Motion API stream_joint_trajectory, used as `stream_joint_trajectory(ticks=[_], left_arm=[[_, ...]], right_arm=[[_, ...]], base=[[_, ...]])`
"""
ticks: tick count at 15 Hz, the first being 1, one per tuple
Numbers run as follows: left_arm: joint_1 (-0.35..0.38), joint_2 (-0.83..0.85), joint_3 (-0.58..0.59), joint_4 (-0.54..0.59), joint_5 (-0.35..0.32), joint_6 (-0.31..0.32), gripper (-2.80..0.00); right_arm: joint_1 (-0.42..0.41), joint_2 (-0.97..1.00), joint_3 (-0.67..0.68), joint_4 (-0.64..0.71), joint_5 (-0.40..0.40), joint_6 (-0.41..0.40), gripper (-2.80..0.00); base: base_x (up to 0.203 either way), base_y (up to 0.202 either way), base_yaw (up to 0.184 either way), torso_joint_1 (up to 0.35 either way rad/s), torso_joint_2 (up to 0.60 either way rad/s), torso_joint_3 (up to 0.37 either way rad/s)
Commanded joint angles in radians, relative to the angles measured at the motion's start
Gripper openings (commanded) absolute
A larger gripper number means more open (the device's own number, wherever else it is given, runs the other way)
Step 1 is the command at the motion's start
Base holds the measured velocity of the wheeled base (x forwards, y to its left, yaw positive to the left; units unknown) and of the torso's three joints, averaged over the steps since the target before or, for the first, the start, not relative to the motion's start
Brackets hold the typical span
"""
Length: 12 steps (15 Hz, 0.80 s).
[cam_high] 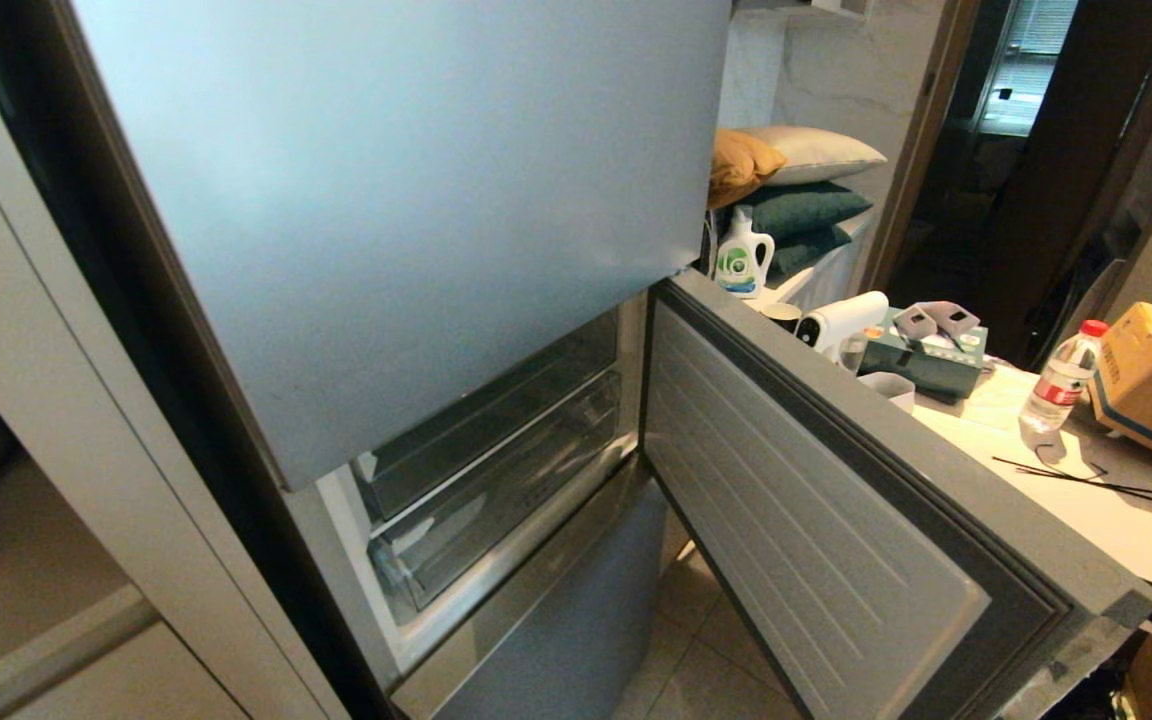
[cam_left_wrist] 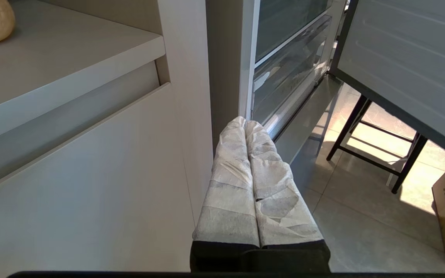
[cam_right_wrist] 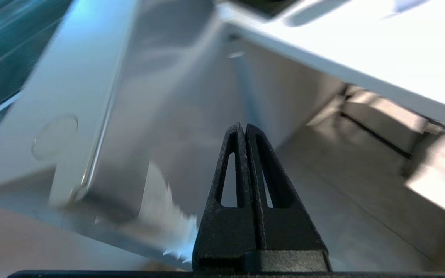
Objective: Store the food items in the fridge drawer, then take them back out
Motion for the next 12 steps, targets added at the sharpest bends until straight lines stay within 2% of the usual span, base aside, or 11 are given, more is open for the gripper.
stream_joint_trajectory(ticks=[1,5,8,9,12], left_arm=[[0.0,0.0,0.01,-0.001,0.0,0.0,-2.8],[0.0,0.0,0.009,-0.001,0.0,0.0,-2.8],[0.0,0.0,0.011,-0.001,0.0,0.001,-2.8],[0.0,0.0,0.009,-0.001,0.0,0.0,-2.8],[0.0,0.0,0.011,-0.001,0.0,0.0,-2.8]], right_arm=[[0.127,0.044,-0.025,-0.006,0.002,0.004,-2.8],[0.361,0.171,-0.086,-0.01,0.0,0.033,-2.8],[0.49,0.295,-0.129,-0.064,-0.026,0.058,-2.8],[0.537,0.334,-0.148,-0.092,-0.066,0.069,-2.8],[0.699,0.505,-0.249,-0.201,-0.258,0.118,-2.8]], base=[[0.0,0.0,0.0,0.0,0.0,0.0],[0.0,0.0,0.0,0.0,0.0,0.0],[0.0,0.0,0.0,0.0,0.0,0.0],[0.0,0.0,0.0,0.0,0.0,0.0],[0.0,0.0,0.0,0.0,0.0,0.0]])
